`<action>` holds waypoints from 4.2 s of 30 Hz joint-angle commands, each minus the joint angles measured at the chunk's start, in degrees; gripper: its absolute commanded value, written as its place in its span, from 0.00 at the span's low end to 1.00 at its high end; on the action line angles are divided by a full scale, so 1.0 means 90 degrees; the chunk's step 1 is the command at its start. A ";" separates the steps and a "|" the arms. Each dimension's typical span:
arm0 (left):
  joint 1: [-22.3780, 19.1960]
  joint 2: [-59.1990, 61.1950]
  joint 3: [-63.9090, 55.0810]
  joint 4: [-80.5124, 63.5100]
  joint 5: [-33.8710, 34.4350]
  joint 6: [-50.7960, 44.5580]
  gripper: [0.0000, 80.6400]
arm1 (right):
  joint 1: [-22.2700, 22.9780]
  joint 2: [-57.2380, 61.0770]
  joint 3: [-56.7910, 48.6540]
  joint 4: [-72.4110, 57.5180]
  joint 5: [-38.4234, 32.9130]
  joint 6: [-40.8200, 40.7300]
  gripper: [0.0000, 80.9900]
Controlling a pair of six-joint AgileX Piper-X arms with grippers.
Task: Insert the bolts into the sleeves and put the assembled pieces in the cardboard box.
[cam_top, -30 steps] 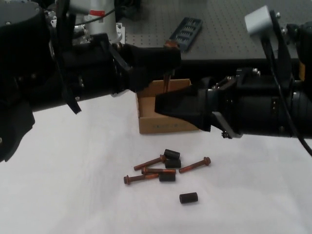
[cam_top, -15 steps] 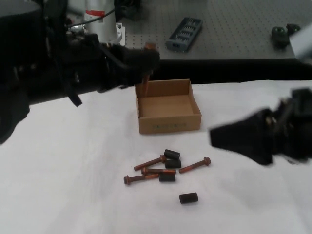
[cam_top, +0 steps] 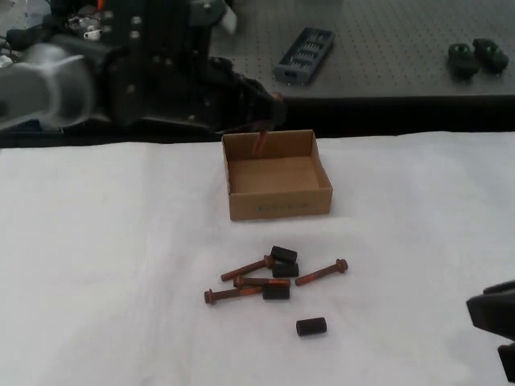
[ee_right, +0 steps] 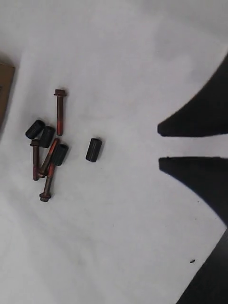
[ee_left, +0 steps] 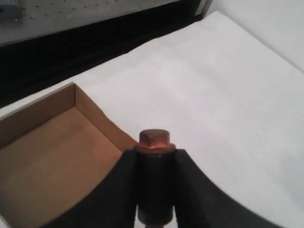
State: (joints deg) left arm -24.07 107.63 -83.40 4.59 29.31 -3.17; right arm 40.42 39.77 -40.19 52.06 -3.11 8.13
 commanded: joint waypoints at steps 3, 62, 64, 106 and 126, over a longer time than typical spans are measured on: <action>0.0006 0.1361 -0.1302 0.0395 -0.0262 0.0071 0.01 | -0.0050 -0.0075 0.0018 -0.0010 0.0119 -0.0038 0.02; -0.0216 -0.4192 0.3068 0.3393 -0.1362 0.0352 0.01 | -0.0050 -0.1173 0.0018 0.1039 0.0568 0.0517 0.02; -0.0216 -0.4925 0.3754 0.3199 -0.1361 0.0304 0.01 | -0.0050 -0.1173 0.0034 0.1039 0.0616 0.0518 0.02; -0.0216 -0.8847 0.5895 0.3023 -0.1314 -0.0602 0.01 | -0.0038 0.2830 0.0378 -0.3485 -0.0196 0.4309 0.44; -0.0216 -0.8847 0.5895 0.2777 -0.1314 -0.0602 0.01 | -0.0474 0.7124 -0.2731 -0.2483 -0.0222 0.5591 0.40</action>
State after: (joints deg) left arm -25.82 28.50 -30.36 30.01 17.39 -7.93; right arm 36.81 103.09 -63.25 27.80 -4.80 58.02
